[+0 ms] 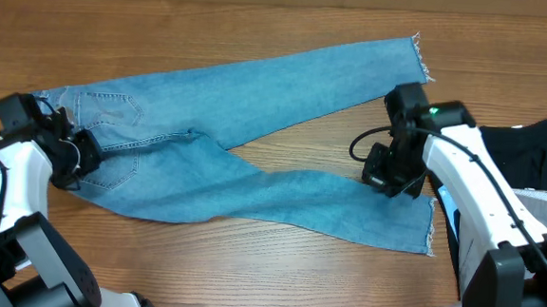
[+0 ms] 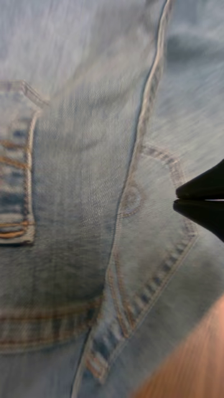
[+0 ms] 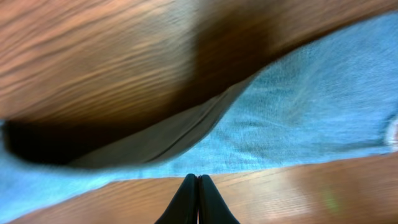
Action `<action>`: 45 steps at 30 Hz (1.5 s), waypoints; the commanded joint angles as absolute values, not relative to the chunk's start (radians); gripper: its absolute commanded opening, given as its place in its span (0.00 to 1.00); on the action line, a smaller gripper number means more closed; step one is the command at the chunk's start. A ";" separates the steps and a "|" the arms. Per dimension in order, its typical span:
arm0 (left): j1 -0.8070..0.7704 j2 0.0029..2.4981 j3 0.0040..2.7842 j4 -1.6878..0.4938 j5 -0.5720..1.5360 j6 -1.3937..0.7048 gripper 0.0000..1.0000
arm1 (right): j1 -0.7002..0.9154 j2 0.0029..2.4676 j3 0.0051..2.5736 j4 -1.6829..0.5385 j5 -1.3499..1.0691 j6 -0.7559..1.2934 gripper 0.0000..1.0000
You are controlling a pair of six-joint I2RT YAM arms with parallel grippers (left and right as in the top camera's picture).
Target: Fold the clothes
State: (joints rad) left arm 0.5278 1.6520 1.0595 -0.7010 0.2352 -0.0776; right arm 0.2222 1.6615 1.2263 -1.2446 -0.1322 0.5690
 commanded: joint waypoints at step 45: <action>0.628 1.769 1.044 -0.557 0.224 -0.128 0.04 | -0.079 1.652 1.225 -1.180 -0.399 0.298 0.08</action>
